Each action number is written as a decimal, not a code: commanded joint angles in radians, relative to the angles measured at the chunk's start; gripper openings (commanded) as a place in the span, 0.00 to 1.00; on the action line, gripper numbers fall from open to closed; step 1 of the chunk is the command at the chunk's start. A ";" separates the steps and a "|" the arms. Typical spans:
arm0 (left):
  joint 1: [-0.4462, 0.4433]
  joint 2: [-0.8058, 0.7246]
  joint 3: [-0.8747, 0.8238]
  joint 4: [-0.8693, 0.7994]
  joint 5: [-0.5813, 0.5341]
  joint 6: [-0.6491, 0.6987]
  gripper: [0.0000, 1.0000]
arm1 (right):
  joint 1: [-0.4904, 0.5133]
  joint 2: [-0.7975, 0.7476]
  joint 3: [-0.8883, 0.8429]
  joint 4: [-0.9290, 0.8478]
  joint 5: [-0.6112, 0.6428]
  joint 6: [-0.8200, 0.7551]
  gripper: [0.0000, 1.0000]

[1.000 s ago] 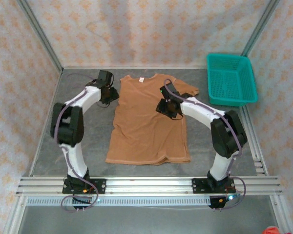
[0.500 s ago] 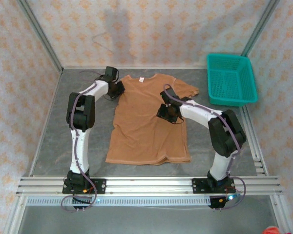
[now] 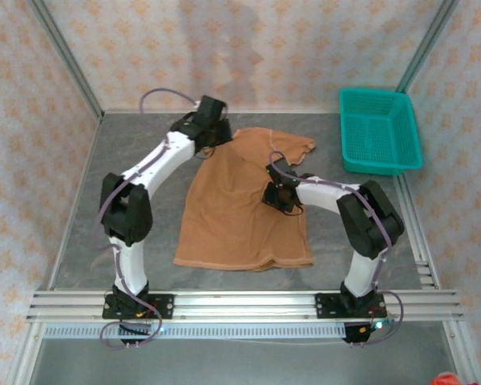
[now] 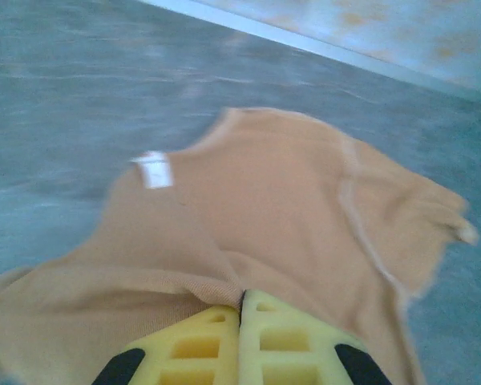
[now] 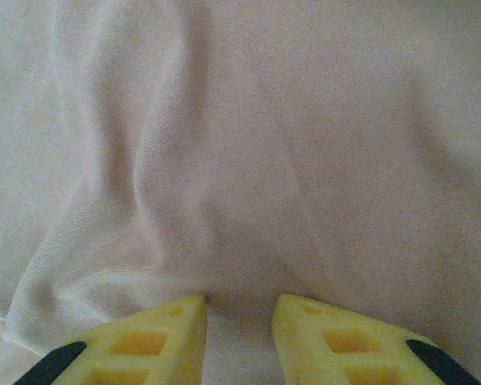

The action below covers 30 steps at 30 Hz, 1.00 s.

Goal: Fold the inside-out t-shirt

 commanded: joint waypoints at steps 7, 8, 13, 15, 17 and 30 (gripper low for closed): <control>-0.124 0.406 0.458 -0.386 -0.068 0.099 0.49 | -0.039 0.019 -0.106 -0.145 0.057 0.028 0.32; -0.121 0.395 0.461 -0.399 -0.091 0.111 0.53 | -0.041 0.021 -0.103 -0.148 0.057 0.024 0.32; -0.040 0.201 0.256 -0.315 -0.089 0.095 0.56 | -0.048 0.031 -0.086 -0.143 0.050 0.019 0.32; 0.004 0.132 0.148 -0.248 -0.044 0.073 0.49 | -0.048 0.042 -0.078 -0.138 0.039 0.019 0.32; 0.037 0.085 0.063 -0.194 -0.005 0.062 0.43 | -0.048 0.056 -0.070 -0.136 0.028 0.018 0.31; 0.106 0.147 -0.128 0.022 0.266 -0.069 0.23 | -0.048 0.072 -0.044 -0.138 0.009 0.010 0.31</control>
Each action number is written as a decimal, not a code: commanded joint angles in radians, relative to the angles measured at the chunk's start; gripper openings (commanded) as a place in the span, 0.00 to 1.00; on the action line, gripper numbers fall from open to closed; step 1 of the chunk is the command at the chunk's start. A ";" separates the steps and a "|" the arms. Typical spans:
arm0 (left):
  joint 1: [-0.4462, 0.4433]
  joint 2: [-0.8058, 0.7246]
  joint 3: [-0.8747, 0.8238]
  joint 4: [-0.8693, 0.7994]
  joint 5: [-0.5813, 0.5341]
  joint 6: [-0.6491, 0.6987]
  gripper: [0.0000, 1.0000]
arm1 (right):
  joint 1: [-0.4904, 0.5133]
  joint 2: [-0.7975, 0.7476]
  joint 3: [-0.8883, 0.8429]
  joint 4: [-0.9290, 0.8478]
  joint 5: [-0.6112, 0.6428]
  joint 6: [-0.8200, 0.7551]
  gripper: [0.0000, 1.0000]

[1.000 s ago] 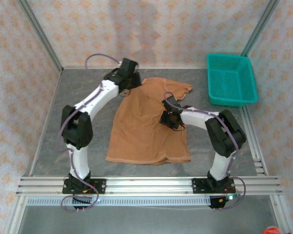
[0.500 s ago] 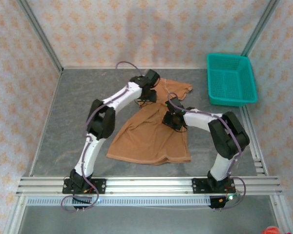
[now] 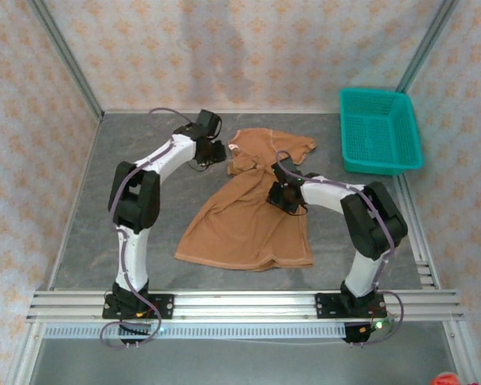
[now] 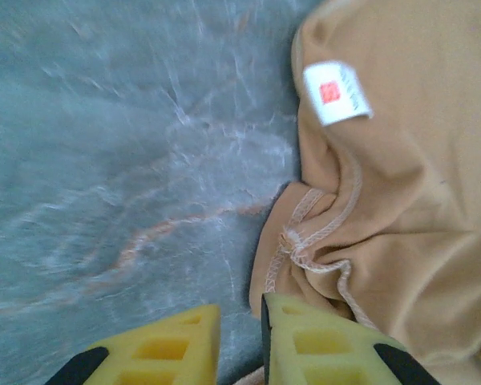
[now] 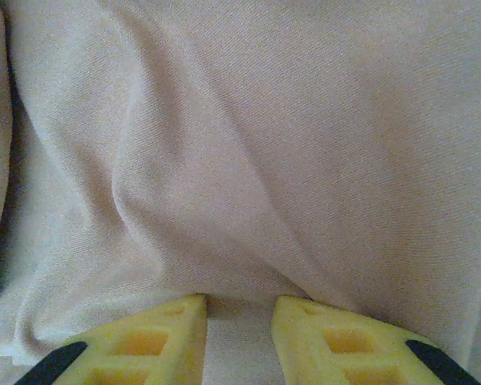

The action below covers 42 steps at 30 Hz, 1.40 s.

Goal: Fold the inside-out t-shirt

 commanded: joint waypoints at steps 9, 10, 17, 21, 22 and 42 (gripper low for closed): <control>0.000 0.075 -0.046 0.165 0.144 -0.128 0.26 | -0.011 0.083 -0.045 -0.111 0.024 -0.013 0.31; 0.000 0.081 -0.046 0.171 0.149 -0.134 0.26 | -0.011 0.085 -0.045 -0.110 0.022 -0.013 0.31; -0.001 0.134 -0.058 0.239 0.198 -0.196 0.28 | -0.011 0.097 -0.047 -0.103 0.011 -0.013 0.31; -0.001 0.154 -0.074 0.254 0.202 -0.214 0.25 | -0.011 0.102 -0.045 -0.100 0.008 -0.013 0.32; 0.000 0.154 -0.074 0.254 0.197 -0.215 0.18 | -0.011 0.104 -0.044 -0.101 0.007 -0.014 0.31; 0.215 0.148 0.638 -0.618 -0.291 0.207 0.00 | -0.047 0.132 -0.138 -0.137 0.135 0.036 0.31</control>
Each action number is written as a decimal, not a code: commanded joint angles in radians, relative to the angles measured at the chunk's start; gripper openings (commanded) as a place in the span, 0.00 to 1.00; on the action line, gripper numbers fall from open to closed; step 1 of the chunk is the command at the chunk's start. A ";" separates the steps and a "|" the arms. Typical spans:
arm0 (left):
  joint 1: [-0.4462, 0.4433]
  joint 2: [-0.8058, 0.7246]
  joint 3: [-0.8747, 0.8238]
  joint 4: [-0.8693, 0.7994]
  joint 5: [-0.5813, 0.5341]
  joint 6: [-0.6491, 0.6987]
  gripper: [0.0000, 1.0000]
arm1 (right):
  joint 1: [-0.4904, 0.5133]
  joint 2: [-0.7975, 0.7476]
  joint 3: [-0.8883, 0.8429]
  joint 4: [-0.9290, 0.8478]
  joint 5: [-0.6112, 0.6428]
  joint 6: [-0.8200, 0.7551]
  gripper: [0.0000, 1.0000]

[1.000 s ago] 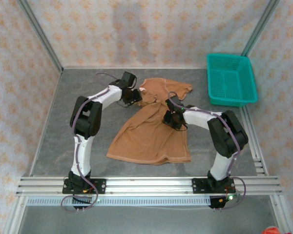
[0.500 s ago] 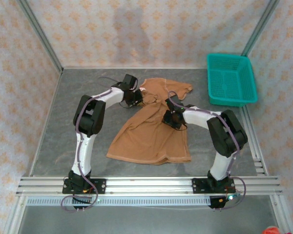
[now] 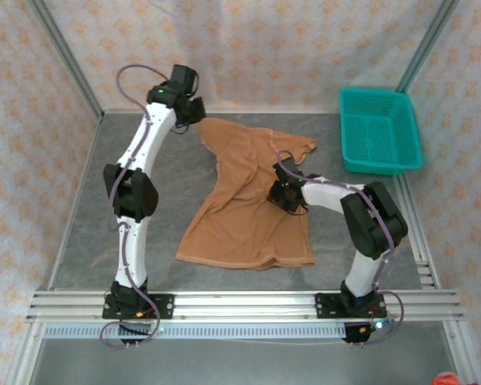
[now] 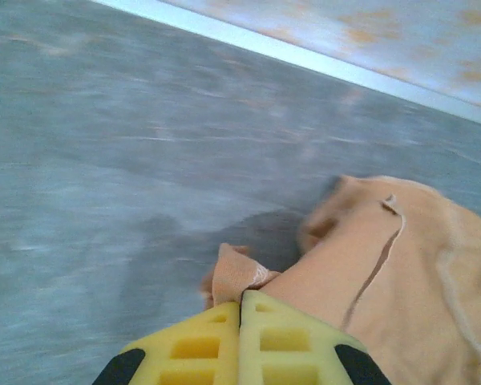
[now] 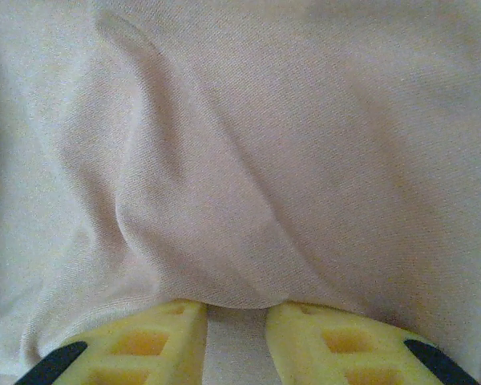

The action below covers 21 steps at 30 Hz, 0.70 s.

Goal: Fold the inside-out t-shirt

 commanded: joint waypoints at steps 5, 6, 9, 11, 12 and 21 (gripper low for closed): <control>0.140 0.051 -0.090 -0.240 -0.348 0.071 0.00 | -0.034 0.121 -0.110 -0.196 0.129 0.012 0.31; 0.156 0.059 -0.091 -0.264 -0.400 0.067 0.00 | -0.034 0.121 -0.109 -0.197 0.130 0.012 0.31; 0.185 0.074 -0.087 -0.321 -0.558 0.051 0.00 | -0.033 0.121 -0.096 -0.208 0.129 0.002 0.31; 0.197 0.072 -0.089 -0.354 -0.658 0.036 0.00 | -0.034 0.120 -0.080 -0.222 0.130 -0.007 0.31; 0.201 0.071 -0.087 -0.370 -0.712 0.030 0.00 | -0.033 0.119 -0.072 -0.230 0.127 -0.012 0.31; 0.235 -0.015 -0.142 -0.393 -0.729 -0.007 0.09 | -0.024 0.006 0.027 -0.339 0.090 -0.057 0.38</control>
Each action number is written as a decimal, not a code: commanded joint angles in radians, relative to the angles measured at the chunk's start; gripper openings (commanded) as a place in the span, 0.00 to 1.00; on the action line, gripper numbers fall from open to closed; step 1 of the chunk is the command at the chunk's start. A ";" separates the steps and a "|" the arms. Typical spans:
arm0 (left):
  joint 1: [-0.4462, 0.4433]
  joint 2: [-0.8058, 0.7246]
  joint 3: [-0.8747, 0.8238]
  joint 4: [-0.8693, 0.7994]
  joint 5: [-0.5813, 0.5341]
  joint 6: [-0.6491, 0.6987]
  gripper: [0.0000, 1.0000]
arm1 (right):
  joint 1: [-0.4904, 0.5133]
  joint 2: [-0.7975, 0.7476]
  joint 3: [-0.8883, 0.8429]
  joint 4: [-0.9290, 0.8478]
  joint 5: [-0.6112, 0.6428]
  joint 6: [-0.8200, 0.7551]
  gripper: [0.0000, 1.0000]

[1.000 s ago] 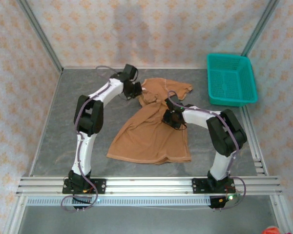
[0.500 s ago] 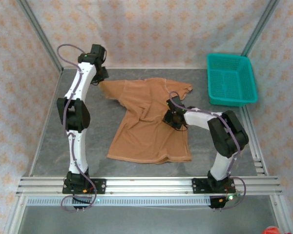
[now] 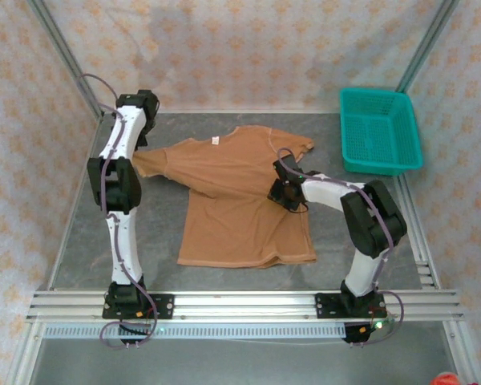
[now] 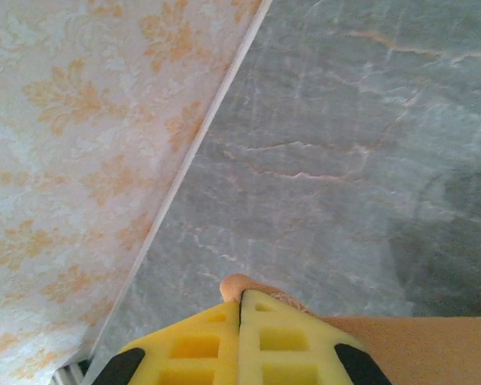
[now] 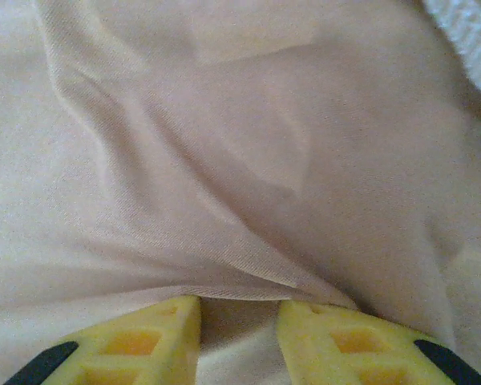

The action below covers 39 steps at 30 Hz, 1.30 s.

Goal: Fold the inside-out t-shirt

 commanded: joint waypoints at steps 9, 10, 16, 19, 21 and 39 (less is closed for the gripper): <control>-0.196 -0.153 -0.016 0.034 0.024 0.052 0.44 | -0.019 -0.027 0.265 -0.253 0.050 -0.135 0.47; -0.217 -0.148 -0.005 0.043 0.074 0.058 0.44 | -0.023 0.008 0.314 -0.248 0.048 -0.149 0.47; -0.299 -0.092 -0.095 0.208 0.475 0.017 0.40 | -0.079 0.290 0.652 -0.314 0.052 -0.175 0.46; -0.300 -0.025 -0.109 0.237 0.528 -0.007 0.38 | -0.129 0.413 0.779 -0.345 0.027 -0.160 0.46; -0.295 0.026 -0.098 0.241 0.541 -0.011 0.38 | -0.155 0.471 0.828 -0.339 -0.006 -0.145 0.45; -0.161 0.498 0.425 0.368 0.775 -0.143 0.27 | -0.157 0.341 0.735 -0.363 -0.126 -0.246 0.46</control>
